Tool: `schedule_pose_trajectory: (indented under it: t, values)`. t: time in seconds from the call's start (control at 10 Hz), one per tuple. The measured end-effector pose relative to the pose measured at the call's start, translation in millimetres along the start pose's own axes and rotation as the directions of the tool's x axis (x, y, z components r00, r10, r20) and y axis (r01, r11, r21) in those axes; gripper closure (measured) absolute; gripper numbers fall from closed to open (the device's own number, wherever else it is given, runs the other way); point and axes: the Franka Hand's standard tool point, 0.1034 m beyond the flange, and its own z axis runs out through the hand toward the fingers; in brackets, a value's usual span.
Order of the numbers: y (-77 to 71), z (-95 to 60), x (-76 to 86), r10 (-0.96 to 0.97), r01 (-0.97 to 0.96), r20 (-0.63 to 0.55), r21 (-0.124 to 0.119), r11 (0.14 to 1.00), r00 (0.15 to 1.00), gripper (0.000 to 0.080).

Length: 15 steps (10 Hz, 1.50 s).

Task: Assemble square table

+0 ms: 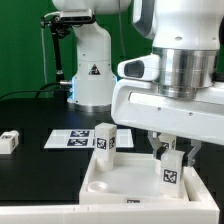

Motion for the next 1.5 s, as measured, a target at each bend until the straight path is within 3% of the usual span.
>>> schedule_pose_trajectory:
  t: [0.2,0.3,0.4,0.5,0.6,0.7,0.8,0.9,1.0,1.1,1.5]
  values:
    - [9.4,-0.6,4.3,0.118,-0.118,-0.002,-0.025,0.993,0.993,0.0501]
    - [10.4,-0.5,5.1,0.121,-0.121,-0.003,-0.026,0.992,0.993,0.0501]
    - [10.0,0.1,4.9,0.121,-0.121,-0.003,-0.025,0.992,0.993,0.0438]
    - [9.4,-0.8,4.7,0.120,-0.120,-0.003,-0.024,0.993,0.993,0.0303]
    - [6.7,-10.1,3.5,0.102,-0.102,-0.004,-0.011,0.995,0.995,0.0303]
    - [9.9,-27.3,2.8,0.075,-0.075,-0.003,0.009,0.997,0.997,0.0181]
    - [21.4,-46.9,3.7,0.053,-0.053,0.004,0.031,0.998,0.999,0.0157]
    - [36.6,-61.1,8.5,-0.013,0.013,0.008,0.041,0.999,1.000,0.0157]
    - [62.9,-73.4,21.1,-0.086,0.086,-0.013,0.052,0.995,0.996,0.0151]
    - [80.4,-67.9,26.8,-0.091,0.093,-0.033,0.053,0.994,0.995,0.0151]
    - [74.8,-66.2,23.0,-0.085,0.086,-0.028,0.053,0.995,0.996,0.0150]
